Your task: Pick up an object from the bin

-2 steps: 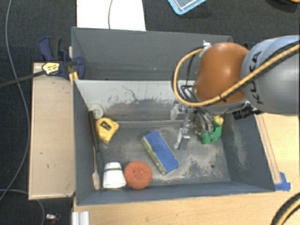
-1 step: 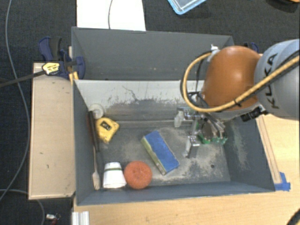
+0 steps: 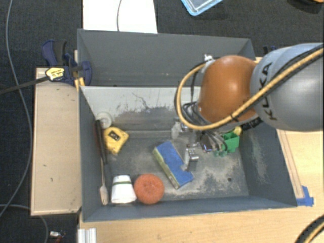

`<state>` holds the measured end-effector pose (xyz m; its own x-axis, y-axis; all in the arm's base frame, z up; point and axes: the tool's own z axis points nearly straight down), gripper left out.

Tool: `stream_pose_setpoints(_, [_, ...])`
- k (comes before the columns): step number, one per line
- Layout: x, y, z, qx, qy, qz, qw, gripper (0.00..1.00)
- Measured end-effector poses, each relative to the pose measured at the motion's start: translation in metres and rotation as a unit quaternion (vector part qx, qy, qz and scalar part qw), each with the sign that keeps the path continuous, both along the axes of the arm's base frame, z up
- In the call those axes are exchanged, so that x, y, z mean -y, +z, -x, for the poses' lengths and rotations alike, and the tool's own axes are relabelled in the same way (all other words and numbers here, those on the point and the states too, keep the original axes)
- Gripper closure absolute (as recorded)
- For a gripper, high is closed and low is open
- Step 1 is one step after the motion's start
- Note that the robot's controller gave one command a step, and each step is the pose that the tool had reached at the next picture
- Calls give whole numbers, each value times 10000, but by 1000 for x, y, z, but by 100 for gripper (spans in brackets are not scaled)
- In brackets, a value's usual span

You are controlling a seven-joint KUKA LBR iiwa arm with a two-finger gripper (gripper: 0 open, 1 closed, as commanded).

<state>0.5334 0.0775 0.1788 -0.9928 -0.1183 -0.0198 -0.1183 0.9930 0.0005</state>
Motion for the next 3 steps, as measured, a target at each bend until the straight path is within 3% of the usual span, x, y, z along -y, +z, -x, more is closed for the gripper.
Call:
stream_pose_setpoints(1, [-3, -31, 4, -77, 85, -10, 9999, 0])
stream_pose_setpoints(2, [-17, -1, -17, -32, -45, 0, 10000, 0])
stream_pose_setpoints(3, [-31, -5, -23, 3, -283, -19, 9996, 0])
